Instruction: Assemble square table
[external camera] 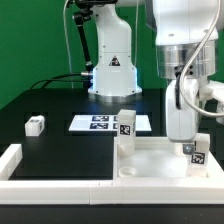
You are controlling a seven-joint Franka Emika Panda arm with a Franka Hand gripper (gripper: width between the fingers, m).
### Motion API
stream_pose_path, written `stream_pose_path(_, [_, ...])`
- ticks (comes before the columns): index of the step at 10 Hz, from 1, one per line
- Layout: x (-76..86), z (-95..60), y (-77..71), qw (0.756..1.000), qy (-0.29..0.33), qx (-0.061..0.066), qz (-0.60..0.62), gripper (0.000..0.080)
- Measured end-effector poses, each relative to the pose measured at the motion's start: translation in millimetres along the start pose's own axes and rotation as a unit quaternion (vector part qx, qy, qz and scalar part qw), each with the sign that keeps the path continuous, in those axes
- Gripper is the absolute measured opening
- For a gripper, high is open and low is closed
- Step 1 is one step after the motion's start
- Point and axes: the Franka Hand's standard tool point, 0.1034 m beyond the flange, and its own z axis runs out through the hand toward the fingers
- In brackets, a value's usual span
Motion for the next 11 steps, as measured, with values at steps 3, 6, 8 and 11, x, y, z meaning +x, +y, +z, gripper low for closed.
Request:
stream_pose_path(3, [0.1, 1.6, 0.9, 1.000, 0.001, -0.001, -0.004, 0.0546])
stream_pose_path(6, [-7.4, -15.9, 1.1, 0.999, -0.007, 0.008, -0.040, 0.0642])
stream_pose_path(8, [-9.6, -41.0, 7.4, 0.998, -0.017, 0.015, -0.057, 0.0648])
stream_pose_path(11, [-8.0, -45.9, 9.3, 0.998, -0.019, 0.018, -0.061, 0.0648])
